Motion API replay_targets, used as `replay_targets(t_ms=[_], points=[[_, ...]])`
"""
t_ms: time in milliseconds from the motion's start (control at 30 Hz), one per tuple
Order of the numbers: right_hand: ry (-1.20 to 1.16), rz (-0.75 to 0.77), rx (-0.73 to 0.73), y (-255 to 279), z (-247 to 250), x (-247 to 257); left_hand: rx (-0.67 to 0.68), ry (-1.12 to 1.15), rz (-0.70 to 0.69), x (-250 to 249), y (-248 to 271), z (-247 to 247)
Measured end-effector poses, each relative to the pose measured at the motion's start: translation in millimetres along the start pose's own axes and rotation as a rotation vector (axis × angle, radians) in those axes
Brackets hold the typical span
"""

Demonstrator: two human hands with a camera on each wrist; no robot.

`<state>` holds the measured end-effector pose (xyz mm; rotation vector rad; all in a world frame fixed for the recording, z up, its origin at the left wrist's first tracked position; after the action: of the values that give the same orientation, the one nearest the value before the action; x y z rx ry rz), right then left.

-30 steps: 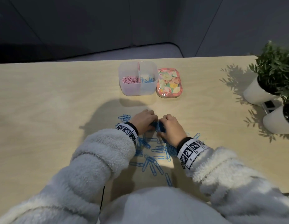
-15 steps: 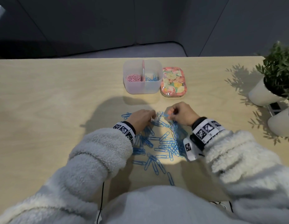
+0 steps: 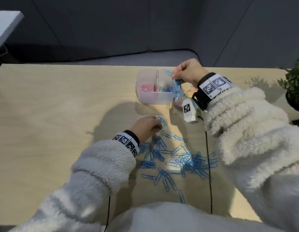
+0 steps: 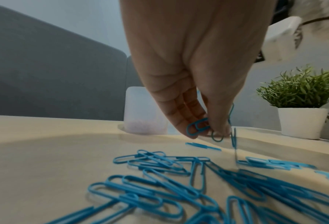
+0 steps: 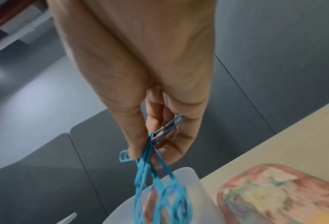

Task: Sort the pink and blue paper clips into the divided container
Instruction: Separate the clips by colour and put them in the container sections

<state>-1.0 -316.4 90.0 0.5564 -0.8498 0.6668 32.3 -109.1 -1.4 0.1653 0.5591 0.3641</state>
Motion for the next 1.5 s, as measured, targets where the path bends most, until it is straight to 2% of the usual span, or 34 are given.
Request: replay_targets(t_ms=[133, 233, 300, 400, 467, 533, 600, 700, 833, 900, 967, 1033, 1133, 1233, 1400, 1500], points=[[-0.015, 0.033, -0.152, -18, -16, 4, -0.070, 0.077, -0.004, 0, 1, 14], [0.000, 0.051, -0.246, -18, -30, -5, -0.194, 0.134, 0.013, -3, -7, 34], [0.066, 0.050, -0.248, -14, -34, -12, -0.283, 0.128, 0.040, -7, -18, 49], [0.128, 0.098, -0.169, -6, -36, -14, -0.364, 0.100, 0.087, -15, -42, 68], [0.132, 0.124, -0.126, 0, -35, -13, -0.352, 0.042, 0.133, -23, -62, 77], [0.107, 0.131, -0.141, 6, -30, -13, -0.280, -0.039, 0.191, -31, -83, 83], [0.071, 0.134, -0.226, 12, -23, -18, -0.226, -0.131, 0.218, -36, -100, 84], [0.028, 0.158, -0.358, 24, -14, -32, -0.222, -0.185, 0.211, -38, -114, 79], [-0.028, 0.182, -0.413, 45, -16, -50, -0.257, -0.112, 0.168, -37, -112, 81], [0.028, 0.163, -0.362, 56, -24, -61, -0.294, 0.026, 0.144, -33, -93, 83], [0.077, 0.161, -0.220, 65, -38, -72, -0.319, 0.133, 0.103, -22, -63, 78], [0.124, 0.156, -0.063, 76, -56, -79, -0.261, 0.144, 0.089, -1, -25, 65], [0.281, 0.194, 0.098, 88, -85, -78, -0.094, 0.049, 0.214, 34, 30, 38], [0.508, 0.280, 0.205, 90, -117, -66, -0.006, 0.031, 0.326, 58, 67, 18], [0.790, 0.440, 0.410, 104, -161, -47, -0.001, -0.009, 0.418, 71, 100, -1], [0.892, 0.578, 0.455, 123, -175, -50, -0.042, 0.039, 0.415, 66, 100, -8]])
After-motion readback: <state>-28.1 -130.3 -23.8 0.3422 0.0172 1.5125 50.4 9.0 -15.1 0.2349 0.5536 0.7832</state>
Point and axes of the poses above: each hand's wrist, its own y-axis away from the middle knuckle, its own z-axis out of the back of the hand, x = y × z, the point moved 1 cm from there along -y, towards the middle knuckle, and after that the axes turned 6 degrees about z, right-handed, at the moved point
